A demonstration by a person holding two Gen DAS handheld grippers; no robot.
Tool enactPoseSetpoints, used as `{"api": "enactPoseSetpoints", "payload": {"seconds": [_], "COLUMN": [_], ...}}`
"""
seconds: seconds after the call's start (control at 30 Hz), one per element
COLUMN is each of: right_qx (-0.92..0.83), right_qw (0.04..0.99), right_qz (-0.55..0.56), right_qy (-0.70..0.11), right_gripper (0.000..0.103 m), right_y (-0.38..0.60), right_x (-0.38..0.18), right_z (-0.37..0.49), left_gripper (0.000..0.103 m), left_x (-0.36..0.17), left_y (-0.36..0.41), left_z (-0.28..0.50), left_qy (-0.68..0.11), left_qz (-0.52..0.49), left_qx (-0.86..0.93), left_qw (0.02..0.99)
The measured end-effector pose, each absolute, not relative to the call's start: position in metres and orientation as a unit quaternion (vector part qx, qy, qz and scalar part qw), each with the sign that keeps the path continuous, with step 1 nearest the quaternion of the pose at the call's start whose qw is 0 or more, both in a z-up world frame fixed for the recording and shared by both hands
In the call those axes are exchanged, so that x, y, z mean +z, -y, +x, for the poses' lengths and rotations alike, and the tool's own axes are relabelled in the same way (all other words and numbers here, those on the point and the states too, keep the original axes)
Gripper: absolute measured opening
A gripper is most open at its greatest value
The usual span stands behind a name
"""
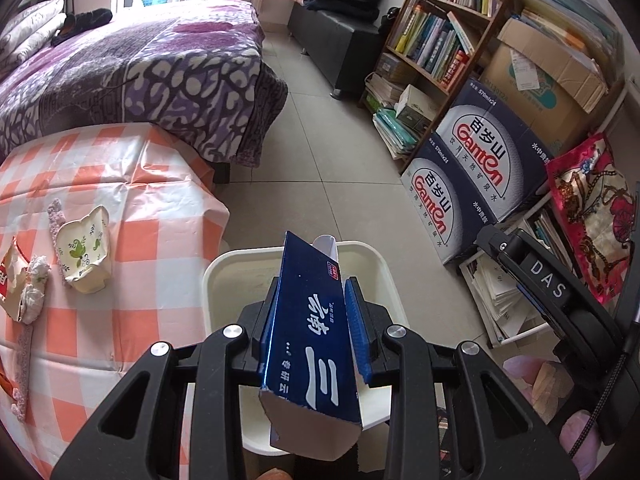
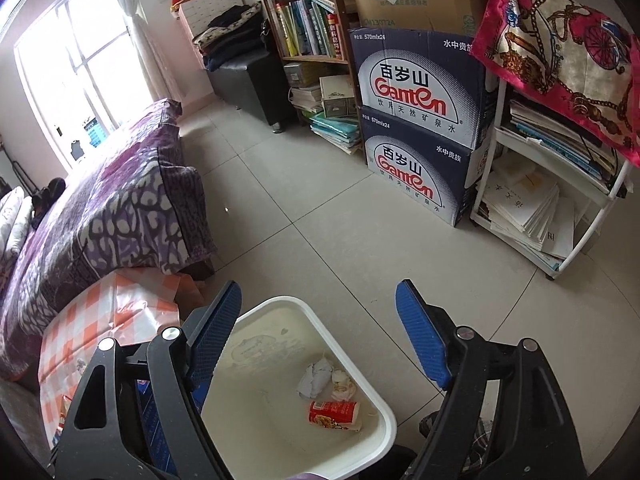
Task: Collect trash
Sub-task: 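Drop the tissue into the white bin with the right gripper while left gripper drops the blue box in, then grasp the orange sausage peel with the left gripper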
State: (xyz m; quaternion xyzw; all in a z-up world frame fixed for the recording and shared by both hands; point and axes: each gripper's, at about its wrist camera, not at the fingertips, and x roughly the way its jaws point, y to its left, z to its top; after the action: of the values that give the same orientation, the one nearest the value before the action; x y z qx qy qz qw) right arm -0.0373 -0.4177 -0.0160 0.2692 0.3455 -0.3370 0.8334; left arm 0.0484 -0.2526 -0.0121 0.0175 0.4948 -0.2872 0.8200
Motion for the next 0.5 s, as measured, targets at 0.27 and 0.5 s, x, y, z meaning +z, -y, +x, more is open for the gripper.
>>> {"api": "enactPoseSetpoints", "payload": {"seconds": [0.27, 0.5], "right_qx": [-0.358, -0.358], "right_qw": [0.825, 0.824], "right_qz": [0.298, 0.302], "right_qy": [-0.32, -0.32], "right_gripper": [0.08, 0.083], "right_y": [0.436, 0.437], "right_x": [-0.012, -0.013], "right_z": [-0.051, -0.051], "left_gripper": [0.035, 0.051], "left_x": [-0.016, -0.019], "left_y": [0.277, 0.264], "left_z": [0.055, 0.06], "left_qy": [-0.516, -0.521], "left_qz": [0.017, 0.006], "left_qx": [-0.314, -0.294], "left_qw": [0.797, 0.801]}}
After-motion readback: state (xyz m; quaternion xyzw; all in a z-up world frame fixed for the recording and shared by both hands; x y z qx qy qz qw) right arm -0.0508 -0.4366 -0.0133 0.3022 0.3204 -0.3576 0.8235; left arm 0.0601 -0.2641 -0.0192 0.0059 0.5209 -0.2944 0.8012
